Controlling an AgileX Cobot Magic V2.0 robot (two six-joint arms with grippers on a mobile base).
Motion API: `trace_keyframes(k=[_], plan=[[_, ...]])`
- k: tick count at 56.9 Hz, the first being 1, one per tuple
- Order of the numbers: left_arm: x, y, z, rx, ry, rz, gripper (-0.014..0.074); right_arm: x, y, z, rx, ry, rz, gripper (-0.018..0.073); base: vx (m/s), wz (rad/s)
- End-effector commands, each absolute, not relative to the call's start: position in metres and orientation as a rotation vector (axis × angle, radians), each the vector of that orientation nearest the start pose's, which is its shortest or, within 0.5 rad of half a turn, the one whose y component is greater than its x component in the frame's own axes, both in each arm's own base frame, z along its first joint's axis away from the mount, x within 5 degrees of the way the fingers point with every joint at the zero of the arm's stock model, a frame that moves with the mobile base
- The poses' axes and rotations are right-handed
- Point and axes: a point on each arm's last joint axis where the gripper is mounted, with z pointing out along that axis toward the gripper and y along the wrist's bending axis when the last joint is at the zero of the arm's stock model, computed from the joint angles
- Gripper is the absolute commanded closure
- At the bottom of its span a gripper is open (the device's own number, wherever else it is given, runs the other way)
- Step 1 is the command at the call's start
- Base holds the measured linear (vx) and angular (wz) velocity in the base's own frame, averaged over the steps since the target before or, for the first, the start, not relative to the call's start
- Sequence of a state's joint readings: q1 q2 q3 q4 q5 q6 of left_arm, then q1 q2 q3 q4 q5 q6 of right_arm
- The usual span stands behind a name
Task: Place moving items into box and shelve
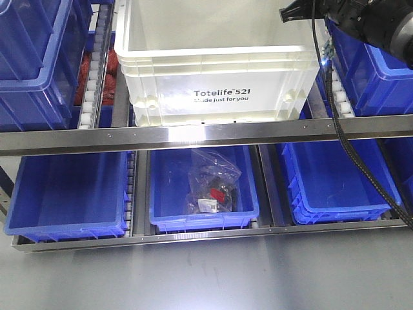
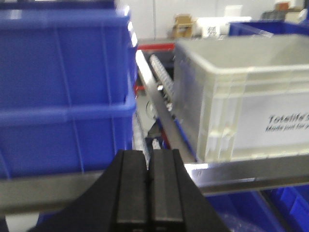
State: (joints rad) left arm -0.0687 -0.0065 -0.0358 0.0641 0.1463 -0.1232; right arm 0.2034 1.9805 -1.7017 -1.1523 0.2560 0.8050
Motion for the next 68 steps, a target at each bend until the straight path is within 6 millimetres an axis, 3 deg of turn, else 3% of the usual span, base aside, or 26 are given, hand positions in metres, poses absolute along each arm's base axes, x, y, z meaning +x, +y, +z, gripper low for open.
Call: trace_keyframes(k=[1, 9, 68], plan=[[0.054, -0.003, 0.213, -0.055, 1.482, -0.145, 0.0605, 0.464, 0.075, 0.360, -0.339, 1.722, -0.309, 0.0567, 0.00, 0.00], [0.057, -0.003, 0.193, -0.058, 1.533, -0.144, 0.0603, 0.464, 0.075, 0.360, -0.339, 1.722, -0.307, 0.0567, 0.00, 0.00], [0.057, -0.003, 0.192, -0.052, 1.542, -0.137, 0.0603, 0.464, 0.075, 0.360, -0.339, 1.722, -0.307, 0.0567, 0.00, 0.00]])
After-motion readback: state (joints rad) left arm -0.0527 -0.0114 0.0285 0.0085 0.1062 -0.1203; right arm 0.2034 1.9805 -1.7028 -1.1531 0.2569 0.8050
